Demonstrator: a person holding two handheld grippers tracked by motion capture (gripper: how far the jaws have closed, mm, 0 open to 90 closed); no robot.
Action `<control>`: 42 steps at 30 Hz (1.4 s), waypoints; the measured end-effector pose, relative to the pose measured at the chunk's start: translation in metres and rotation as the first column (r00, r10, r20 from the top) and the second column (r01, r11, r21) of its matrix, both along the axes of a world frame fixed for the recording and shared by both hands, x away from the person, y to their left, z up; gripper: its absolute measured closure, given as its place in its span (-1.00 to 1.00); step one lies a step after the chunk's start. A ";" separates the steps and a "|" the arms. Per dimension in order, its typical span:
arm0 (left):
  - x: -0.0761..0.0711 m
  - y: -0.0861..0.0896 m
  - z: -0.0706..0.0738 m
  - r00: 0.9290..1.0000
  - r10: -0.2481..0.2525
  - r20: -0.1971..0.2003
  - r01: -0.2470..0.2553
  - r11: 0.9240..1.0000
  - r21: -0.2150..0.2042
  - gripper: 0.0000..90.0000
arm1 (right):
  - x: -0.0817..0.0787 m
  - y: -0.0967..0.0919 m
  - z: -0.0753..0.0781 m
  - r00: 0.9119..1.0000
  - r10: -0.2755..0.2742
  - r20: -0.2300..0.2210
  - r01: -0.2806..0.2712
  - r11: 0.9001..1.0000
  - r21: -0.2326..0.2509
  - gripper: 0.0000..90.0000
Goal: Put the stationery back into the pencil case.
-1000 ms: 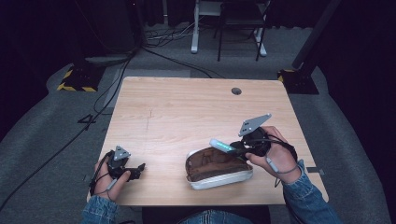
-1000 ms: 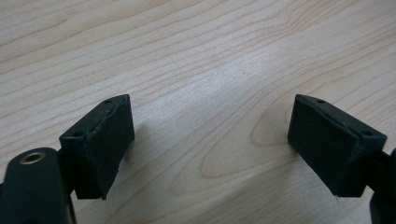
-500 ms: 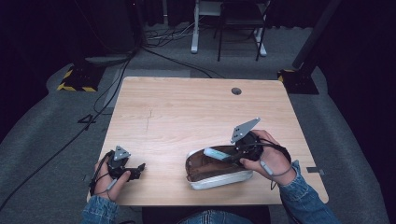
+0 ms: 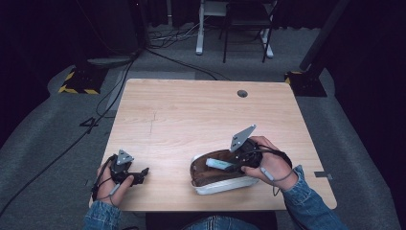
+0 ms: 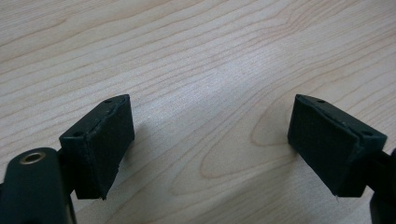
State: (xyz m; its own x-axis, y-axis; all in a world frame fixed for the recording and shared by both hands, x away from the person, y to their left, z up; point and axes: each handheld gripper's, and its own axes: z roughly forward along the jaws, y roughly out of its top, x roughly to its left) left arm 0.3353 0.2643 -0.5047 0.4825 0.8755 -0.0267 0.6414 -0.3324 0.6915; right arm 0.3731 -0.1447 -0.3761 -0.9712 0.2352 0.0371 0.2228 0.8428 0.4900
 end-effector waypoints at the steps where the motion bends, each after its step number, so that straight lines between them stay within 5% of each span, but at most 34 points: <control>1: 0.000 0.000 0.000 1.000 0.001 0.001 -0.001 1.000 -0.001 -0.67 | 0.001 0.001 -0.001 1.000 0.005 0.004 -0.005 1.000 -0.004 0.48; 21: 0.000 0.000 0.000 1.000 0.000 -0.001 0.000 1.000 0.000 -0.67 | 0.007 0.009 -0.021 0.997 0.066 0.030 -0.063 0.994 -0.088 0.48; 35: 0.000 0.000 0.000 1.000 0.000 0.000 0.000 1.000 0.000 -0.67 | 0.012 0.012 -0.030 0.995 0.089 0.042 -0.084 0.991 -0.105 0.48; 42: 0.000 0.000 0.000 1.000 0.001 0.001 -0.001 1.000 -0.003 -0.67 | 0.013 0.012 -0.030 0.993 0.090 0.072 -0.082 0.991 -0.104 0.24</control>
